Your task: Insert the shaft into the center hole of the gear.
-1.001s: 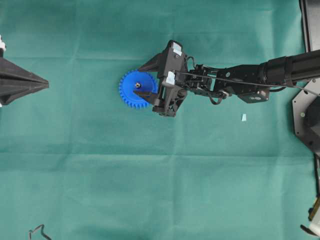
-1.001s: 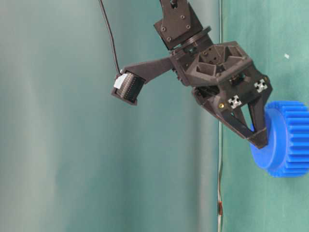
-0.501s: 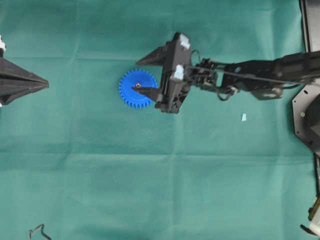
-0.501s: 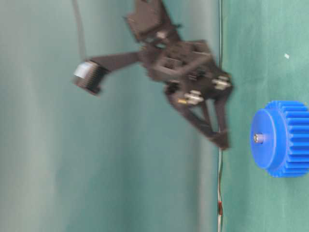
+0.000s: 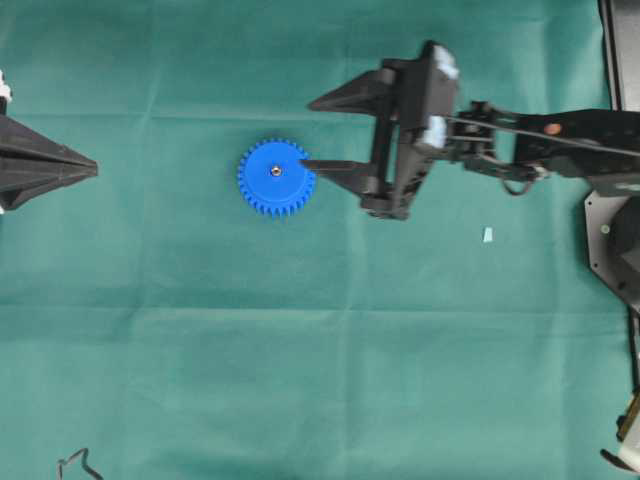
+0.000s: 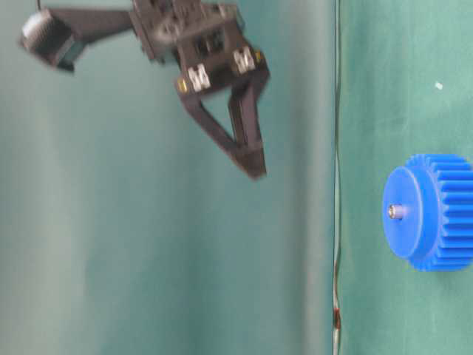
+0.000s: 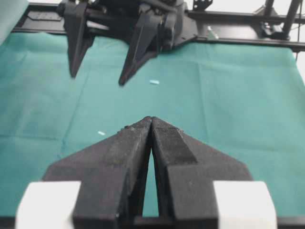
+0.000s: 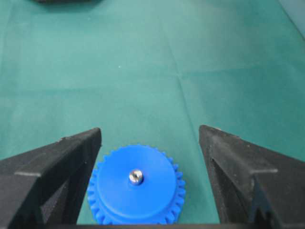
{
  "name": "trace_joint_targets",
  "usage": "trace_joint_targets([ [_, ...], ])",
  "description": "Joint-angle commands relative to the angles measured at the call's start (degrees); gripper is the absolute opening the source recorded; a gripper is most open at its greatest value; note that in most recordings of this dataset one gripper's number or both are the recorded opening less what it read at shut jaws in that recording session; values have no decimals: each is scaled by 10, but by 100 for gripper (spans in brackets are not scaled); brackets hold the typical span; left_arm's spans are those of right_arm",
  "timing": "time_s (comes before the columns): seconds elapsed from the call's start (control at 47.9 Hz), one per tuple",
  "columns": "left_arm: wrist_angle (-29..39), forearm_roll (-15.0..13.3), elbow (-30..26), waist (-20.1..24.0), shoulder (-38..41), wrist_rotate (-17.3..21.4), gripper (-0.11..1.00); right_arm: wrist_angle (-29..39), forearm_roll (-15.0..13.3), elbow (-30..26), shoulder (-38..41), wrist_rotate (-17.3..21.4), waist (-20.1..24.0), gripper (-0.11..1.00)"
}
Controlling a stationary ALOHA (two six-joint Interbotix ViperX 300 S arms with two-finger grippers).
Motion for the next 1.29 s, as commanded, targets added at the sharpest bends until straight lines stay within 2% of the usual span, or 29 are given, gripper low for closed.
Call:
trace_joint_targets([
  [0.0,-3,2,-15,2,4,0,0,-11,0,18,-41,-1,1,87],
  [0.438,-3,2,-14,2,3,0,0,-10,0,155,-243,-1,5,87],
  [0.689,-4,2,-14,2,2,0,0,11,-1,205,-326,-1,5,87],
  [1.273,-3,2,-14,2,1,1,0,19,0,214,-338,-1,5,87],
])
